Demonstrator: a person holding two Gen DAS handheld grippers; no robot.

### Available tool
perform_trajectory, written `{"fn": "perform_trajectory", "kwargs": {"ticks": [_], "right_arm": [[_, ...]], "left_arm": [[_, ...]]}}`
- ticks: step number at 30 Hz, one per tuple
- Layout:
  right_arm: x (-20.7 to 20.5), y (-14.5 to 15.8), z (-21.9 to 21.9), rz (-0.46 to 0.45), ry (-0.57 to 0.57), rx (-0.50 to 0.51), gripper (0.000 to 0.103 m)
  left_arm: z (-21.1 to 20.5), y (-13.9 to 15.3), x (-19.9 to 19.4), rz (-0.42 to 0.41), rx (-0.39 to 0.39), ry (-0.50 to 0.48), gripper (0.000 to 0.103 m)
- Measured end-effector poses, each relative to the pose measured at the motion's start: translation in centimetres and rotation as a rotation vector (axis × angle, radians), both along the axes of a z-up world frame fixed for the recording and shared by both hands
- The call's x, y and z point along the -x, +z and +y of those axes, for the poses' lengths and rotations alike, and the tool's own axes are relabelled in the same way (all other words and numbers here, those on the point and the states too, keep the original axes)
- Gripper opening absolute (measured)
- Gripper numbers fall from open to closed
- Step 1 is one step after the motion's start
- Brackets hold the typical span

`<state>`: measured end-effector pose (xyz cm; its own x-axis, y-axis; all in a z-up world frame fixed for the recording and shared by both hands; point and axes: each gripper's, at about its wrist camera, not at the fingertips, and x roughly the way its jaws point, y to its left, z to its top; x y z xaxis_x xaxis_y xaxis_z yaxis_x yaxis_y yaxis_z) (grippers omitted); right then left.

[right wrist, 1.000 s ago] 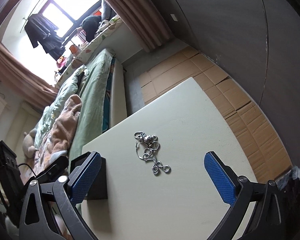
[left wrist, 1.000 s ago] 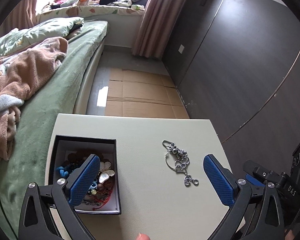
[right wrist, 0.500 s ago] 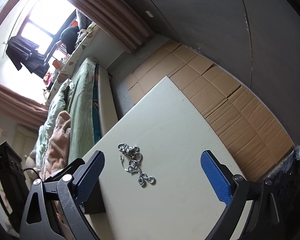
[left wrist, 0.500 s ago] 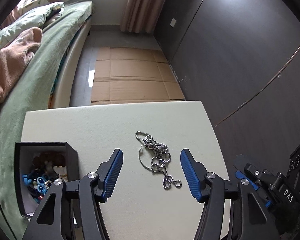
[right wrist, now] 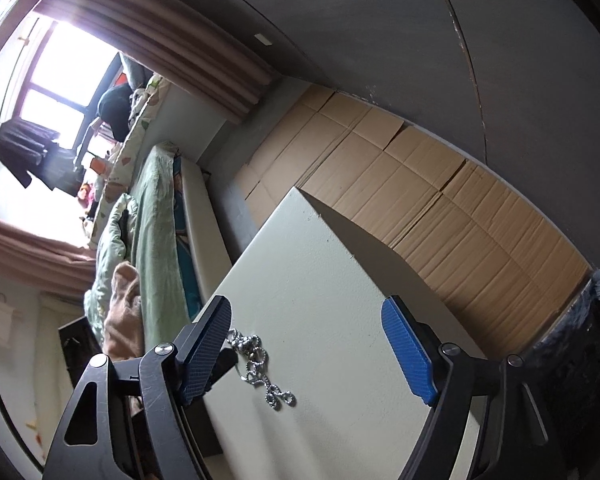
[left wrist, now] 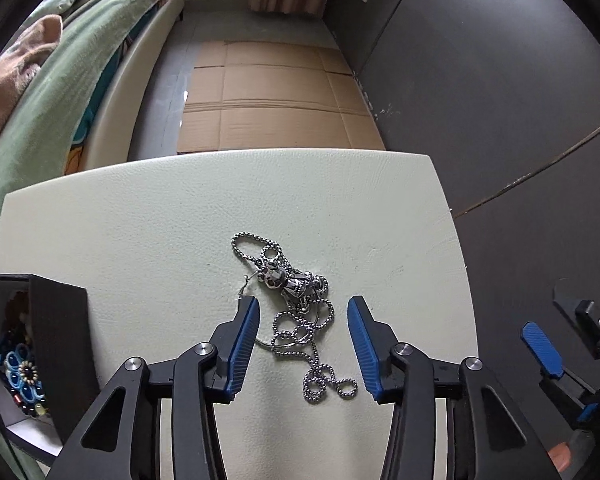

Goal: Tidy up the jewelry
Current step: 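Reach the left gripper to the silver bead chain and grasp it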

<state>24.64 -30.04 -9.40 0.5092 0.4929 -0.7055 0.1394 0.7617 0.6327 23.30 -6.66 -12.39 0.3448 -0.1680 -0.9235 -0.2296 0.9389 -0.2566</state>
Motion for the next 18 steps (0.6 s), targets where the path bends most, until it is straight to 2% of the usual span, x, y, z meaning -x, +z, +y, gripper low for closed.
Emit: {"fn": "perform_trajectory", "kwargs": {"ticks": [4,8,14,18], "right_arm": [[-0.5,0.0,-0.6,0.004,-0.011,-0.03,0.079],[-0.6,-0.2,-0.4,0.008,0.0,-0.042,0.079],[-0.7,-0.4,-0.4,0.015,0.007,-0.054,0.079],[-0.7,-0.7,-0.5,0.022,0.006,-0.069,0.079]], "left_arm": [[-0.2,-1.2,-0.9,0.021,-0.014,0.022,0.047],[-0.3,-1.1,-1.4,-0.004,-0.067,0.043,0.047],[-2.7,-1.2,-2.0,0.025,-0.225,-0.035,0.046],[-2.6,-1.1,-1.8,0.008,-0.234,-0.059,0.034]]}}
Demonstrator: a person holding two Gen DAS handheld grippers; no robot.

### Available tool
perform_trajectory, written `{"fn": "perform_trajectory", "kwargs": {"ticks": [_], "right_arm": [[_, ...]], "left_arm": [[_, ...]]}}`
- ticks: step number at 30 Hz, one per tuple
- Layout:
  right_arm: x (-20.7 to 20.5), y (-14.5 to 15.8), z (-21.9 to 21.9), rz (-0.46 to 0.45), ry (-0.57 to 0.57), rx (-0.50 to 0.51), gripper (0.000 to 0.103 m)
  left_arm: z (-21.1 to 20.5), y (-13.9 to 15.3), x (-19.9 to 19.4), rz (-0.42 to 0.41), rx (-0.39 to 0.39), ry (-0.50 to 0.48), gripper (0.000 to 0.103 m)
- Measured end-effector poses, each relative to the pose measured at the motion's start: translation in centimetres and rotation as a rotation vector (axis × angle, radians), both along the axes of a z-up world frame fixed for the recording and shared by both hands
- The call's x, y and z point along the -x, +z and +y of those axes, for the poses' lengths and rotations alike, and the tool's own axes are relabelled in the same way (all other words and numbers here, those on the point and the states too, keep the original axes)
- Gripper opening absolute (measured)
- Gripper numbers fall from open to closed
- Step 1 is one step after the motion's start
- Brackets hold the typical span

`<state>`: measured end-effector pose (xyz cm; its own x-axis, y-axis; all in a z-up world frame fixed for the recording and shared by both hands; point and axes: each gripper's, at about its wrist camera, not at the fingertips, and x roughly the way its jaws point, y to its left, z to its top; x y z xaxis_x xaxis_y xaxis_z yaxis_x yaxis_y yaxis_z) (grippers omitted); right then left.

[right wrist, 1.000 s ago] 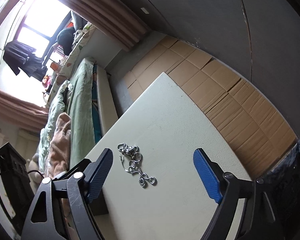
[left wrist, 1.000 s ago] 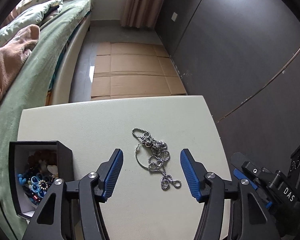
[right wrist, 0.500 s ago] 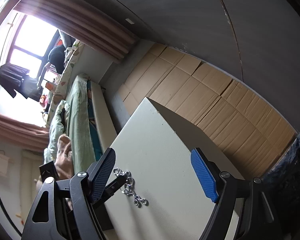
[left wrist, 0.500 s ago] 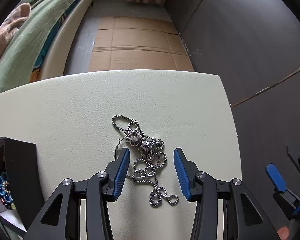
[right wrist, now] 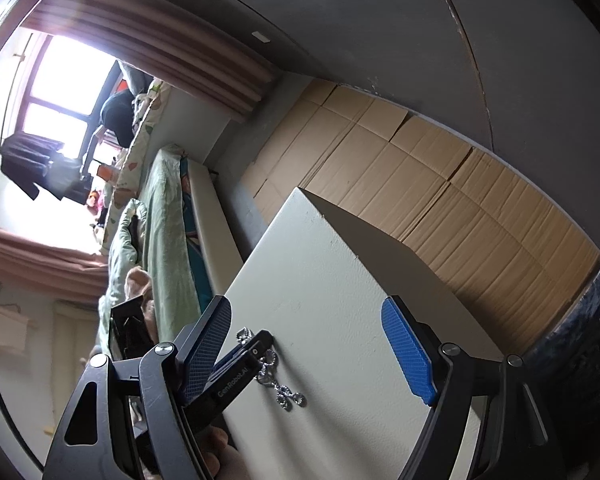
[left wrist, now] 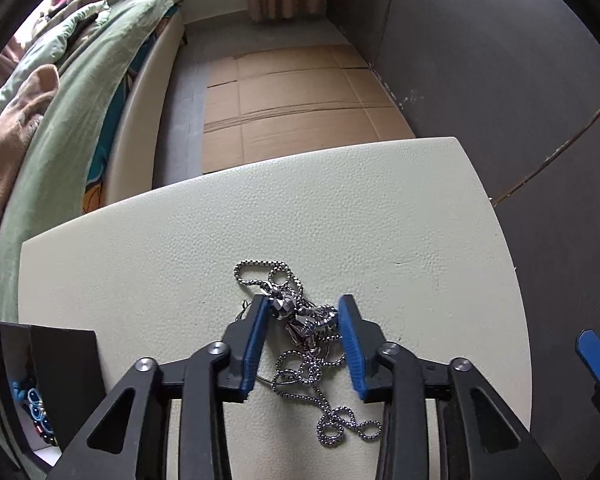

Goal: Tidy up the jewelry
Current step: 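Reach the left gripper to the silver bead chain and grasp it, then lift the silver bead chain off the table with the left gripper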

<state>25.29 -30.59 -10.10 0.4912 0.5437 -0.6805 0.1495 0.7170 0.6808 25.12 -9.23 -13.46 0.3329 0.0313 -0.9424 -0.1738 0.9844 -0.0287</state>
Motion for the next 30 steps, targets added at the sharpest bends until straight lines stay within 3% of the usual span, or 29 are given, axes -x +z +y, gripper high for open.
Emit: {"fn": "perform_trajectory", "kwargs": {"ticks": [6,14,21,30], "right_arm": [[0.0,0.2,-0.3,-0.006,0.005,-0.008,0.079],[0.0,0.2,-0.3,-0.008,0.015,-0.01,0.079],[-0.1,0.2,1.3,-0.01,0.066,0.001,0.079],[0.1,0.3,4.1,-0.02,0.156,0.059,0.079]], "left_arm": [[1.3,0.1,0.6,-0.007,0.074,0.001,0.033],[2.5,3.0,1.9,-0.06,0.088,-0.002,0.033],[4.3,7.8,3.5,-0.147,0.097,0.0,0.033],[5.4,16.4,6.4,-0.307,0.052,-0.038,0.033]]}}
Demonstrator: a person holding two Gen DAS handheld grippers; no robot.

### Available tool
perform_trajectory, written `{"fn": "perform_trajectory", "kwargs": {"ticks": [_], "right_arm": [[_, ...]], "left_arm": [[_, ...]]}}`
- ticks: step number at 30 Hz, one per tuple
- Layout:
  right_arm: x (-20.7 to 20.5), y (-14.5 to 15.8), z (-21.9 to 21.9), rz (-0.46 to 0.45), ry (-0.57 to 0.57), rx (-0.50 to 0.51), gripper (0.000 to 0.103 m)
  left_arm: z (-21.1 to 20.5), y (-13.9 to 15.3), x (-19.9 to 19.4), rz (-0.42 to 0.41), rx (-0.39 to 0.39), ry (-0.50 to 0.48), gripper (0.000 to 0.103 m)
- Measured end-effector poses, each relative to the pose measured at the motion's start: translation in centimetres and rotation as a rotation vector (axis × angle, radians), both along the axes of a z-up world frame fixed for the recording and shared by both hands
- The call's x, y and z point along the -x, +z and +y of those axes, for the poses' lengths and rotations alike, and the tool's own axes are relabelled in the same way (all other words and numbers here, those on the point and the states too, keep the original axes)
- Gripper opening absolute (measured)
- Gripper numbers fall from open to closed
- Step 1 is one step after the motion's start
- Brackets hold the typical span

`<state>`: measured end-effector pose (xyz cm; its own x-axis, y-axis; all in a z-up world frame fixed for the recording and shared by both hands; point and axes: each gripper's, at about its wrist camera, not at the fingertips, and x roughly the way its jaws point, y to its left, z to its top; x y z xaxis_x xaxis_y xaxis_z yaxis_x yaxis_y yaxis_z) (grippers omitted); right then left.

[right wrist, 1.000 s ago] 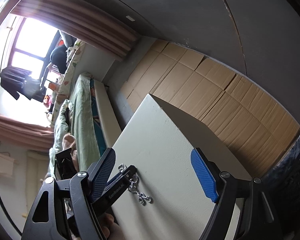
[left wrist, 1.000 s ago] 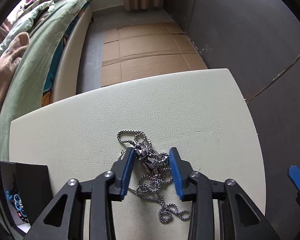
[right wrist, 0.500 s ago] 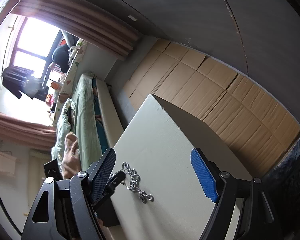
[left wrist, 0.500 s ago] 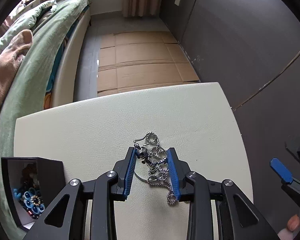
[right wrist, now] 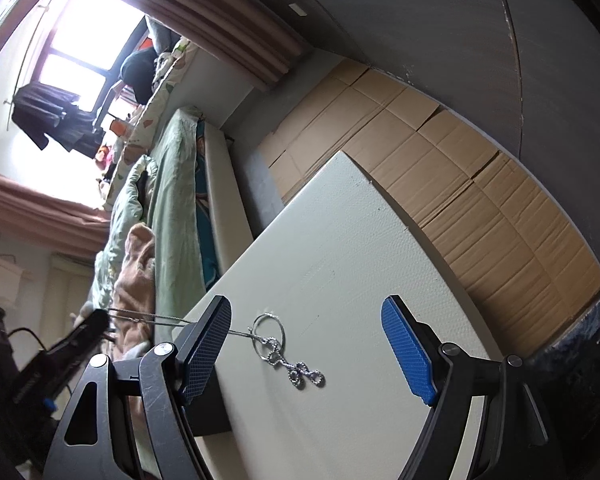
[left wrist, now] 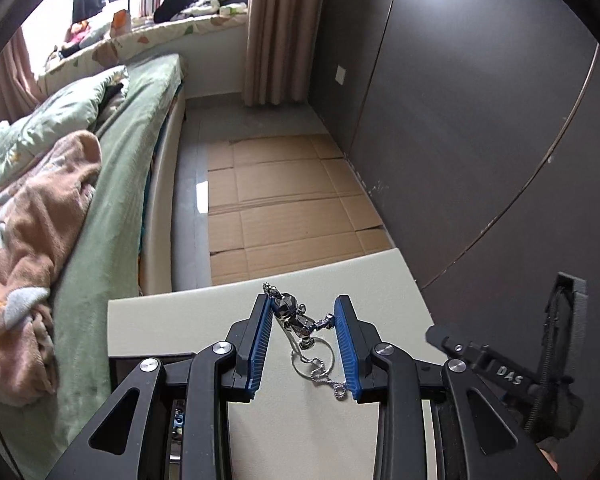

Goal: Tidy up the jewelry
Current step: 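Lift the silver bead chain off the table with the left gripper, then hold the chain up with left gripper while right gripper grasps the silver hoop ring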

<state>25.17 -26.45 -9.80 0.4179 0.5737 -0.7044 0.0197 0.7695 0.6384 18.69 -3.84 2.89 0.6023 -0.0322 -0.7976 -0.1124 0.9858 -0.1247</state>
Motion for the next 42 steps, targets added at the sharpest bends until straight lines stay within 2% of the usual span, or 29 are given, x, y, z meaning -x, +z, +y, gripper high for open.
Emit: {"fn": "perform_trajectory", "kwargs": {"ticks": [13,21,23,25,31,35,38,42], "right_arm": [[0.3,0.1,2.6,-0.012,0.079,0.078,0.079],[0.5,0.2,4.9,-0.039,0.15,0.141,0.079],[0.6,0.0,5.8,-0.044,0.178,0.137,0.076],[0.6,-0.4,6.9,-0.042,0.217,0.114,0.063],[0.2,-2.2,10.4,-0.01,0.269,0.08,0.043],[-0.2,-3.4,12.1,0.009,0.261,0.083,0.04],[-0.4,-3.9,13.4,0.016,0.254,0.088,0.033],[-0.4,-4.3,15.1,0.009,0.244,0.172,0.031]], "left_arm": [[1.4,11.0,4.7,-0.214,-0.048,-0.02,0.033],[3.0,16.3,7.7,-0.321,-0.085,0.009,0.033],[3.5,17.3,8.4,-0.341,-0.093,0.019,0.033],[4.2,18.0,8.9,-0.353,-0.095,0.03,0.033],[5.9,18.9,10.1,-0.371,-0.104,0.056,0.033],[7.1,18.5,10.4,-0.359,-0.102,0.068,0.033],[8.0,17.9,10.4,-0.343,-0.093,0.073,0.033],[9.1,16.9,10.5,-0.318,-0.076,0.075,0.033]]}}
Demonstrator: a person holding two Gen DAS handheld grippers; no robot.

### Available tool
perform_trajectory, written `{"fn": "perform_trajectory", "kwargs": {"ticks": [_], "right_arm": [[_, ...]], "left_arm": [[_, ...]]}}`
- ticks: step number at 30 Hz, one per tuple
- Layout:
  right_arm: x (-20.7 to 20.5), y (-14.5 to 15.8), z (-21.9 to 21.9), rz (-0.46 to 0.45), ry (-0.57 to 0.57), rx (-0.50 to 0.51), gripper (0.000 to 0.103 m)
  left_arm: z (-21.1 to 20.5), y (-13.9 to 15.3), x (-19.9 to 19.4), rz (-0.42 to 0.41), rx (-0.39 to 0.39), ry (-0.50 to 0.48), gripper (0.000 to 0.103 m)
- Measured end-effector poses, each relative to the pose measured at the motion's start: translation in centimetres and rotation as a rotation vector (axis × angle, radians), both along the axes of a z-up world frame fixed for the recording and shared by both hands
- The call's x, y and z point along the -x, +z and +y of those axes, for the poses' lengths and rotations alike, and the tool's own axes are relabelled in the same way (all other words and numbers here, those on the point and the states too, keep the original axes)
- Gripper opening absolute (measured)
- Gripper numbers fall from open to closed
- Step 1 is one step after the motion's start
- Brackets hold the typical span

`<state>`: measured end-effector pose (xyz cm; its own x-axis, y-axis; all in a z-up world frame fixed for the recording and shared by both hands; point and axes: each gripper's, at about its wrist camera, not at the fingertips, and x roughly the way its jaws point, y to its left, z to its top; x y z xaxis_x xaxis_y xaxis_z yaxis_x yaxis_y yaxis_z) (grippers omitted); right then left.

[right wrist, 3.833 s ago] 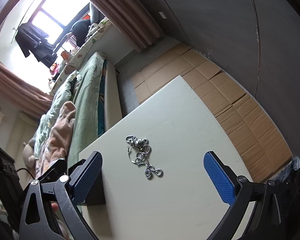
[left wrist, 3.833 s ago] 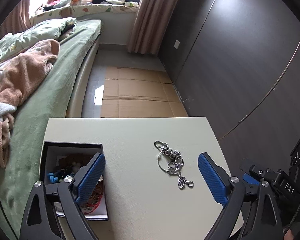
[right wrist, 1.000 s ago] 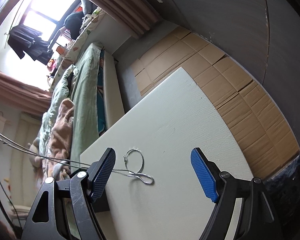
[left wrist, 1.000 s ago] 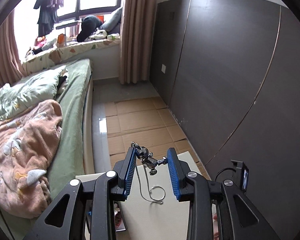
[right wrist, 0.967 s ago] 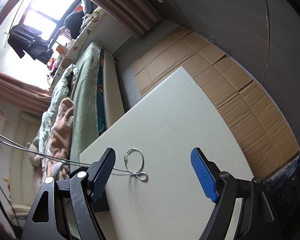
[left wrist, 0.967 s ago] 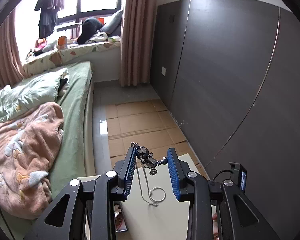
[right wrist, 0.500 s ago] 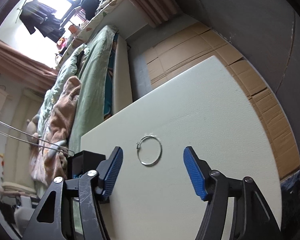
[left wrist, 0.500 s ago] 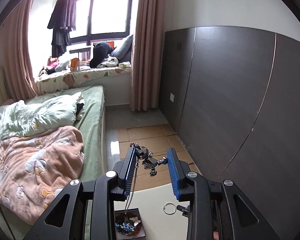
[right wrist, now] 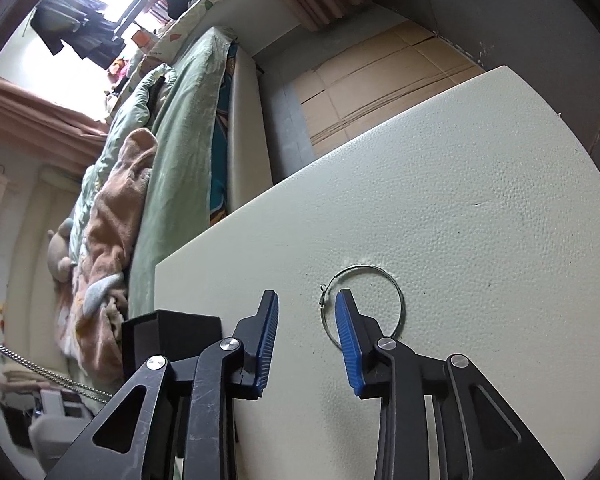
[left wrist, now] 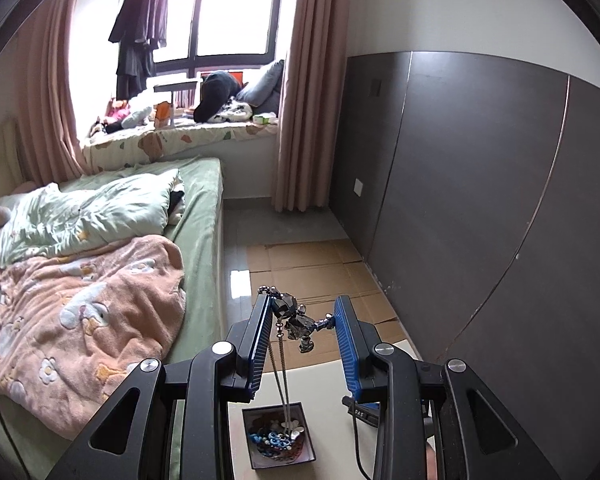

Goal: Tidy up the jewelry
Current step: 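Hold the chain up with left gripper while right gripper grasps the silver hoop ring, then lower chain with left gripper while right gripper lowers hoop ring into box, open both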

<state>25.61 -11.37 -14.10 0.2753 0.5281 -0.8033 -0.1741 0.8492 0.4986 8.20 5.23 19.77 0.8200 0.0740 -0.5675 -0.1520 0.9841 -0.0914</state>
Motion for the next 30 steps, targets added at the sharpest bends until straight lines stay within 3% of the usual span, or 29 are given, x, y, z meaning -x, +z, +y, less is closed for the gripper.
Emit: {"fn": "perform_trajectory", "kwargs": {"ticks": [4,8,13,17,24,30], "right_arm": [[0.0,-0.3,1.4,-0.031,-0.003,0.08,0.027],[0.5,0.2,3.2,-0.104,0.015,0.235,0.022],[1.1,0.4,4.3,-0.177,0.026,0.397,0.009],[1.7,0.7,4.7,-0.221,0.08,0.453,0.005],[1.9,2.3,2.2,-0.175,0.093,0.239,0.004],[2.6,5.6,-0.4,-0.175,0.09,-0.03,0.004]], "left_arm": [[0.8,-1.0,0.1,0.021,0.017,-0.003,0.033],[1.3,-1.6,0.2,0.032,0.029,-0.006,0.033],[1.6,-2.3,0.2,0.046,0.037,-0.008,0.033],[1.4,-2.9,0.1,0.061,0.056,-0.02,0.033],[1.3,-3.1,0.2,0.057,0.066,-0.026,0.033],[1.6,-5.4,-0.4,0.083,0.078,-0.01,0.033]]}}
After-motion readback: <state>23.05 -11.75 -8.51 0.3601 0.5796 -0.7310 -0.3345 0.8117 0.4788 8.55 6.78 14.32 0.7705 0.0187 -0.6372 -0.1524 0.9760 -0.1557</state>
